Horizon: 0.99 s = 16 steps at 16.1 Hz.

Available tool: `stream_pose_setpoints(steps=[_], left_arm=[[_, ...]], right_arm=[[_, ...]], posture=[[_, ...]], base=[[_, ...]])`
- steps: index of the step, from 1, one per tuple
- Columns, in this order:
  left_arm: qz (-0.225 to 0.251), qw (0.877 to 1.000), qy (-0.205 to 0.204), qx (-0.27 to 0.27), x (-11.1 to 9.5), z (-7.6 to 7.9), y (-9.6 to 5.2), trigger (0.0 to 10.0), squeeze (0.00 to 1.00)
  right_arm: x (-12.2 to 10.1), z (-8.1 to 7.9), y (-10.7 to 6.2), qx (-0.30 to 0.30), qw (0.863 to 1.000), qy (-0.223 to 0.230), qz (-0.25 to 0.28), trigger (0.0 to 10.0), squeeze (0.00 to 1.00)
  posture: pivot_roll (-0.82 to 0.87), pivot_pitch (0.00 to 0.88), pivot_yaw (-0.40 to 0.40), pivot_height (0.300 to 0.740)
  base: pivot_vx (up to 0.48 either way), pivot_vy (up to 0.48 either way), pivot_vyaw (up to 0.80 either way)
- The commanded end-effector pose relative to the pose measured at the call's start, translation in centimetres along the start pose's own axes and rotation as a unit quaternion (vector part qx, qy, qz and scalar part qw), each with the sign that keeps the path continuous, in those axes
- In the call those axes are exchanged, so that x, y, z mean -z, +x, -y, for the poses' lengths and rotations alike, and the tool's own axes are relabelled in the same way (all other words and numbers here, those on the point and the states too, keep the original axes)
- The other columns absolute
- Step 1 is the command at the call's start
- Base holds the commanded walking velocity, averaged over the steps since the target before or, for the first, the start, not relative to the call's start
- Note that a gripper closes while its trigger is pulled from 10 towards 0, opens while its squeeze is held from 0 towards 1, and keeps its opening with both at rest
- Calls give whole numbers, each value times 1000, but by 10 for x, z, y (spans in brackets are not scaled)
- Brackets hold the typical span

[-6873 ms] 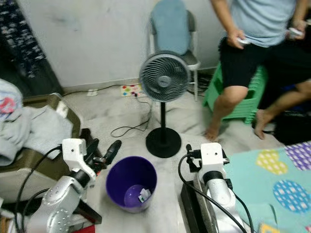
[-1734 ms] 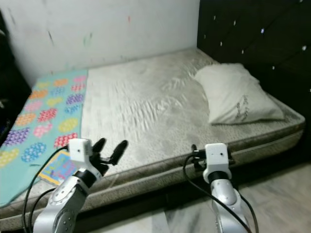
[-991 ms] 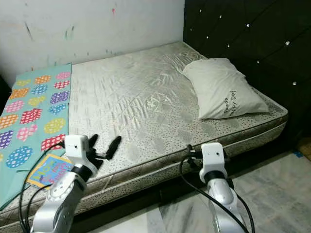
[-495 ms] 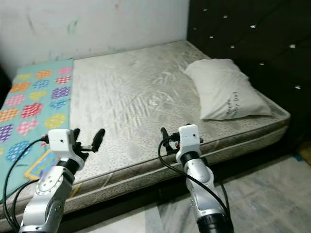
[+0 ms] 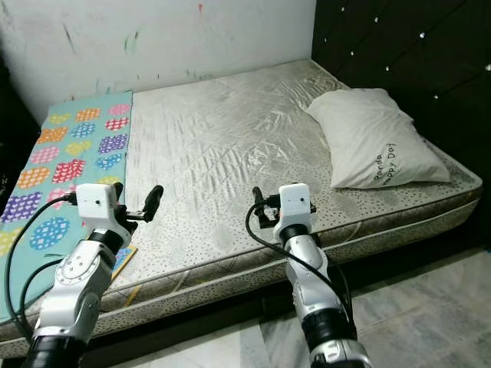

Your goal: Clean up the room

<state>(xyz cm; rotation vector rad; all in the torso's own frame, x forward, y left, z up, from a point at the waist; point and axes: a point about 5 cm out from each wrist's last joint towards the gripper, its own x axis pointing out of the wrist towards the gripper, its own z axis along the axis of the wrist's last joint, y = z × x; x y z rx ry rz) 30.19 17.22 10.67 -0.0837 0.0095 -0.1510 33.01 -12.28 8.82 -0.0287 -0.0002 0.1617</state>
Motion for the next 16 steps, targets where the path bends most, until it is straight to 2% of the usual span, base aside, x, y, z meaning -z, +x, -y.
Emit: stream_pose_setpoints(steps=[1,5,9,16], left_arm=[[-11,1000,15,-9,7,-7,-1,10000,0],[-9,1000,-7,-6,12,-2,-3,10000,0],[2,1000,-19,9,14,6,-6,10000,0],[-11,999,-38,34,24,22,-12,10000,0]], right_arm=[[-4,-1,4,6,1000,7,12,10000,0],[-2,3,2,4,1000,-2,13,10000,0],[3,-2,-3,-10,1000,-20,11,10000,0],[13,3,-20,-6,1000,-23,1,10000,0]], posture=[[-40,0,113,740],[-50,0,86,740],[-60,0,77,740],[-93,0,80,740]], base=[[0,0,0],[0,0,0],[0,0,0],[298,0,0]])
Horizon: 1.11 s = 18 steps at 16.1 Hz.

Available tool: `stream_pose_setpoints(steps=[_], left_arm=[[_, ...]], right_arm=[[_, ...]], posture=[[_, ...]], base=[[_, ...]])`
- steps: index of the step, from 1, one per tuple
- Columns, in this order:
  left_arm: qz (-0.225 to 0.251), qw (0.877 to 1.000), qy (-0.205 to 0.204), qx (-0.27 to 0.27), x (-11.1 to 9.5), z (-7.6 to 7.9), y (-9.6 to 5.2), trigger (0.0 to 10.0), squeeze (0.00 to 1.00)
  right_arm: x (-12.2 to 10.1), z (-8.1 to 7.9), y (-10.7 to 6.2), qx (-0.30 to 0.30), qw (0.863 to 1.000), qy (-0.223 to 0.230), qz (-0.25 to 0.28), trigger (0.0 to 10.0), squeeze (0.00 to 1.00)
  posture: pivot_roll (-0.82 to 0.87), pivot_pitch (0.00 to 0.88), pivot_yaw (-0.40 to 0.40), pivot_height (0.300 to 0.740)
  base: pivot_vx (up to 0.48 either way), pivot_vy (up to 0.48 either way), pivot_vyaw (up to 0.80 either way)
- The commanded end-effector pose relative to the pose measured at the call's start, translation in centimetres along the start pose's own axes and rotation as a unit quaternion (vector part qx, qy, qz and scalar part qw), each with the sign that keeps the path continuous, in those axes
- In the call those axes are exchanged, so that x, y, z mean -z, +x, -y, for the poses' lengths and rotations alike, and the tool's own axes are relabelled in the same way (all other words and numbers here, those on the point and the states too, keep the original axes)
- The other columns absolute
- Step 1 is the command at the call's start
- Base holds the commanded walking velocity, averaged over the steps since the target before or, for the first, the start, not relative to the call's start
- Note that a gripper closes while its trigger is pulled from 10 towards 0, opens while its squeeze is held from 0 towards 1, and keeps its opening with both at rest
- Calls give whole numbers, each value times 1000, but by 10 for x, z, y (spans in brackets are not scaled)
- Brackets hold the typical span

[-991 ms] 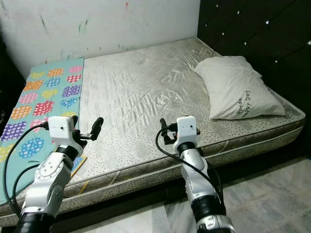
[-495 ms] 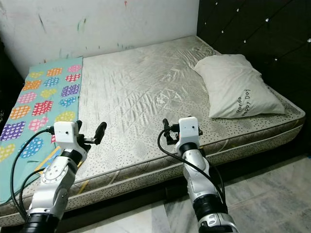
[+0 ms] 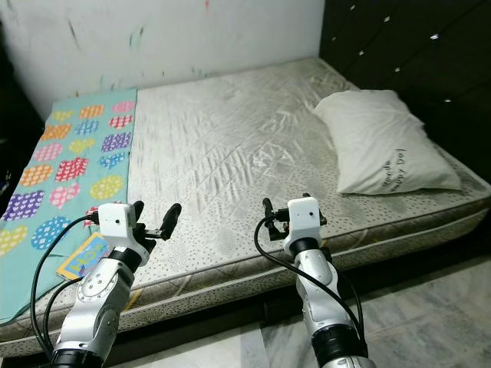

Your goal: Clean up the room

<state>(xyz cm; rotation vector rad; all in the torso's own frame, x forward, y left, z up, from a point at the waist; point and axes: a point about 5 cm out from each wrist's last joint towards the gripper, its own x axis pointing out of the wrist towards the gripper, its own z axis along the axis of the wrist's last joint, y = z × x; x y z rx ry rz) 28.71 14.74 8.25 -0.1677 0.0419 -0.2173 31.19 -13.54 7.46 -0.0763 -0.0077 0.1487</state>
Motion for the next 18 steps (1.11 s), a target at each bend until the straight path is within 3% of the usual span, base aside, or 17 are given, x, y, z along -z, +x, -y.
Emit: stream_pose_setpoints(steps=[1,6,14,18], left_arm=[[2,1000,3,3,-2,-1,-2,10000,0],[-7,1000,-3,0,2,0,-7,10000,0],[-13,1000,-13,-2,4,6,-10,10000,0],[-15,1000,-15,-1,4,8,-10,10000,0]], right_arm=[[0,-6,-1,-11,1000,1,-2,10000,0],[0,-5,-7,-13,1000,0,-7,10000,0],[2,-4,-16,-11,1000,1,-21,10000,0],[1,-3,-18,-11,1000,-1,-25,10000,0]], posture=[[-92,0,80,740],[-93,0,70,740],[-101,0,63,740],[-100,0,60,740]], base=[[322,0,0],[315,0,0],[0,0,0],[0,0,-720]])
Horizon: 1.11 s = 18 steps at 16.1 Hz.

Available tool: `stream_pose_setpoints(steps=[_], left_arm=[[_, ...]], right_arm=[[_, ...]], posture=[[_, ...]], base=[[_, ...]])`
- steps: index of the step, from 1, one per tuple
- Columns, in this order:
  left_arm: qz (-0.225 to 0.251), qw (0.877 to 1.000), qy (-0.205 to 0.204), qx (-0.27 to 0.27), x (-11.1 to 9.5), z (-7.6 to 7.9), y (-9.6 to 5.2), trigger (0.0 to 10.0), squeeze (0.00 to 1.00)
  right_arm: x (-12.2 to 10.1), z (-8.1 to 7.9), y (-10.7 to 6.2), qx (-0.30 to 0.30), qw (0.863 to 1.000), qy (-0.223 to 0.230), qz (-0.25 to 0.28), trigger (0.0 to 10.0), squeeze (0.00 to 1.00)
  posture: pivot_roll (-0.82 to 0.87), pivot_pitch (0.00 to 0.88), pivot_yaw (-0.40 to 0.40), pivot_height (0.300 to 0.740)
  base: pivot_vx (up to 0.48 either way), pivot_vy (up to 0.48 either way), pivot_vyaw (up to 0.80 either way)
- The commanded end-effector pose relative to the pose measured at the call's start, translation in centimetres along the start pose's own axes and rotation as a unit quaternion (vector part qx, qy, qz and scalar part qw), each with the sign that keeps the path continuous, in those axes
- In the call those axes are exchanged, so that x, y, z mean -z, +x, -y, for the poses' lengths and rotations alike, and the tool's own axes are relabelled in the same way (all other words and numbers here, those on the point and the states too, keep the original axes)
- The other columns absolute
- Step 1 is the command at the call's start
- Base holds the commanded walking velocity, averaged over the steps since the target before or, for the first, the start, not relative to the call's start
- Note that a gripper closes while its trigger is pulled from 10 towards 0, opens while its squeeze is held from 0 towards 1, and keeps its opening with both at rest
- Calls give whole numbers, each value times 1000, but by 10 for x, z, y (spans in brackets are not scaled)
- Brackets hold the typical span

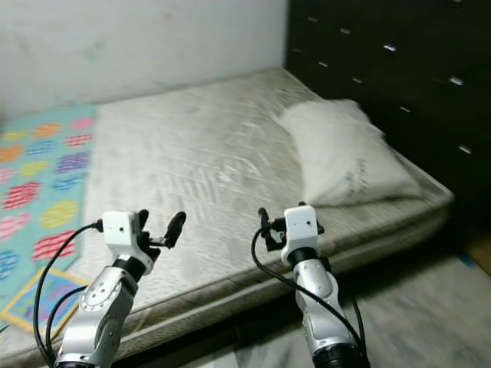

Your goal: Clean up the room

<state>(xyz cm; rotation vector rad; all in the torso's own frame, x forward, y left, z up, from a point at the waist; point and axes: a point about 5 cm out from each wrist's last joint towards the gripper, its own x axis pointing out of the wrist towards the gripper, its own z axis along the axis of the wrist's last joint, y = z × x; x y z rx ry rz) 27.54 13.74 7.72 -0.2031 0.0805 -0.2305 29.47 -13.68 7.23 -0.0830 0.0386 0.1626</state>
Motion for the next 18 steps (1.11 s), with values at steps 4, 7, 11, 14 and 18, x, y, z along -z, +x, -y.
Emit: stream_pose_setpoints(steps=[4,7,11,14,18], left_arm=[[2,1000,3,-10,-3,-2,-1,10000,0],[-1,1000,5,-19,-2,-4,-2,10000,0],[-6,1000,6,-18,-1,-4,-2,10000,0],[7,1000,1,-28,-4,-5,-1,10000,0],[4,999,-2,-36,-4,-5,0,10000,0]], right_arm=[[0,-2,-1,-7,1000,-2,-5,10000,0],[0,-2,-2,-9,1000,-3,-8,10000,0],[0,-2,-2,-8,1000,-2,-9,10000,0],[-1,-2,-2,-9,1000,-2,-7,10000,0],[-2,-2,-2,-11,1000,-4,-7,10000,0]], posture=[[-97,0,52,740],[-96,0,50,740],[-98,0,52,740],[-104,0,55,740],[-103,0,54,740]], base=[[0,0,-800],[0,0,-800],[0,0,-800],[0,0,-267],[0,0,0]])
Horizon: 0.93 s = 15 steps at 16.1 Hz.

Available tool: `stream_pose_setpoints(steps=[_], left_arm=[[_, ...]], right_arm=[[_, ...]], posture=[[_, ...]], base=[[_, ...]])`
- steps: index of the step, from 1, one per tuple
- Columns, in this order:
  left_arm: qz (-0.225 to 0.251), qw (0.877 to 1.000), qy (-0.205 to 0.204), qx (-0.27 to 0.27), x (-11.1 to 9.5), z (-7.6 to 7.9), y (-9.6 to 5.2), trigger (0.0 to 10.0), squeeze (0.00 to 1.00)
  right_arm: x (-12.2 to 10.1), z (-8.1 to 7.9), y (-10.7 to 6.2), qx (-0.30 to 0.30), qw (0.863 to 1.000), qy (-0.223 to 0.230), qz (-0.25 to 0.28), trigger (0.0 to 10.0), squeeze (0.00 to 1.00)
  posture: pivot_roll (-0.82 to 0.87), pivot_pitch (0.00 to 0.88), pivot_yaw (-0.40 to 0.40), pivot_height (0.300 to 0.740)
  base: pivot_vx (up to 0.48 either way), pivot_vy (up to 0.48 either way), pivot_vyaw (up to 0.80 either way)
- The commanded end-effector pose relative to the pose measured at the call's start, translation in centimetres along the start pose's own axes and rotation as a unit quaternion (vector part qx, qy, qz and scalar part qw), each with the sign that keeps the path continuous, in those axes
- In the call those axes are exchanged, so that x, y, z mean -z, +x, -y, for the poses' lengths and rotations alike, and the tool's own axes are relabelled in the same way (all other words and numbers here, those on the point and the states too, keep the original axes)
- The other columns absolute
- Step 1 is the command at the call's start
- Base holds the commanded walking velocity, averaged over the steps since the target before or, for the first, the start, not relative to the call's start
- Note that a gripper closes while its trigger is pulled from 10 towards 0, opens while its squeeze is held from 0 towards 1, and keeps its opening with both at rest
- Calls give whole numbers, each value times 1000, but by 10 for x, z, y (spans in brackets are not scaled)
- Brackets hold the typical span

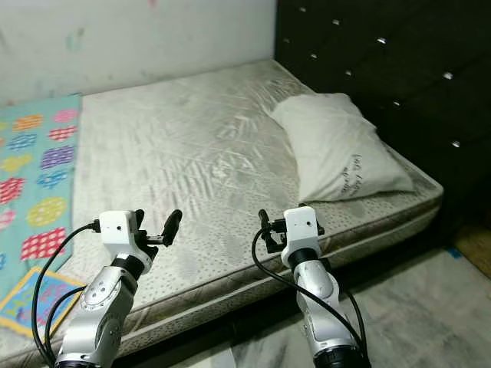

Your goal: Clean up the room

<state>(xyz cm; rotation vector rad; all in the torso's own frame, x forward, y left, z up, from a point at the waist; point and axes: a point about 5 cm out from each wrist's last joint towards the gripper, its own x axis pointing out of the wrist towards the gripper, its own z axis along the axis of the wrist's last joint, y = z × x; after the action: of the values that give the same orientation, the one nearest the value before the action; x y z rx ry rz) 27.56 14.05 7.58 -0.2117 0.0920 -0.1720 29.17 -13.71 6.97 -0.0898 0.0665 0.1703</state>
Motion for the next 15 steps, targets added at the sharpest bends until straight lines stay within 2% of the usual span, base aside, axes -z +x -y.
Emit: stream_pose_setpoints(steps=[1,8,13,15], left_arm=[[6,1000,4,-7,-4,-2,0,10000,0],[3,1000,-4,-5,-3,-1,2,10000,0],[1,1000,-11,-7,-2,-2,3,10000,0],[1,1000,-11,-5,-2,-2,3,10000,0]], right_arm=[[-6,-4,1,-13,1000,-11,10,10000,0],[-6,-4,1,-14,1000,-12,10,10000,0],[-7,-3,2,-12,1000,-7,11,10000,0],[-6,-3,2,-12,1000,-6,10,10000,0]], posture=[[-103,0,54,740],[-110,0,54,740],[-108,0,53,740],[-110,0,55,740]], base=[[0,0,0],[0,0,779],[0,0,0],[0,324,0]])
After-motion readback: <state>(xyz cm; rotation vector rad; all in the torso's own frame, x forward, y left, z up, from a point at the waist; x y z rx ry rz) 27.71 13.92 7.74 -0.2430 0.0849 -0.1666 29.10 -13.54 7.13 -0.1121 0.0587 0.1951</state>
